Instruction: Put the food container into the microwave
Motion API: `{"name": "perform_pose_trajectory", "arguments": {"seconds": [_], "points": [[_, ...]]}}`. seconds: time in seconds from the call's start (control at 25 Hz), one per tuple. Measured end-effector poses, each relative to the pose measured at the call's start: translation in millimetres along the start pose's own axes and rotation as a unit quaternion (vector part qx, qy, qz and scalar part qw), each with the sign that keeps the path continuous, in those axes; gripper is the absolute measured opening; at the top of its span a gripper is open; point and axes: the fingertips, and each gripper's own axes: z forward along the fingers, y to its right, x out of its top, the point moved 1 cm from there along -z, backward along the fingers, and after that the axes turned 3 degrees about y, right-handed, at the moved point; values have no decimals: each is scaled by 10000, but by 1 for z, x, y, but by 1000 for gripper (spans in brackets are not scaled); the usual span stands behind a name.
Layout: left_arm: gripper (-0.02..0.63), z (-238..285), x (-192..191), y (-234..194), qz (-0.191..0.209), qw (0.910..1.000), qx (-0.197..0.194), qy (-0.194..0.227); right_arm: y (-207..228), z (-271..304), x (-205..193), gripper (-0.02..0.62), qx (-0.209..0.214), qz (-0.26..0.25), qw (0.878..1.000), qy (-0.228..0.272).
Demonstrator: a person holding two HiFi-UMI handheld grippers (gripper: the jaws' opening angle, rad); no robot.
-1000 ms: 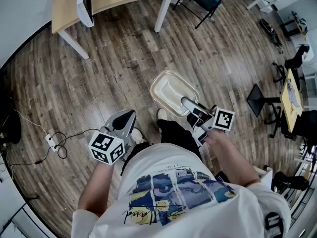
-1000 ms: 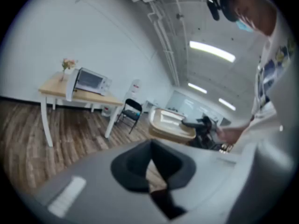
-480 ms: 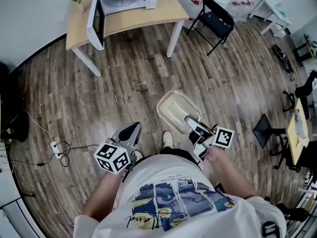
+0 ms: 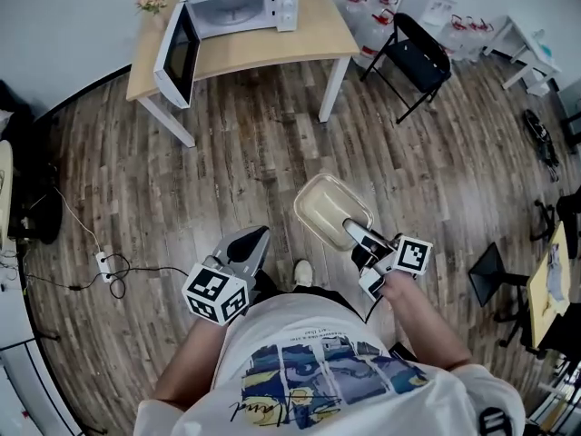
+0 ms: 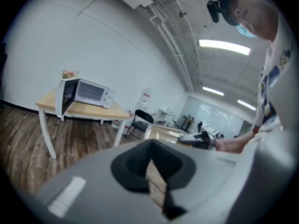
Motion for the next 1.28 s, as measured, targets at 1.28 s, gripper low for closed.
{"name": "perform_pose_trajectory", "arguments": {"seconds": [1.28], "points": [[6, 50, 222, -323, -74, 9955, -477, 819, 64, 465, 220, 193, -985, 564, 9910, 715]]}}
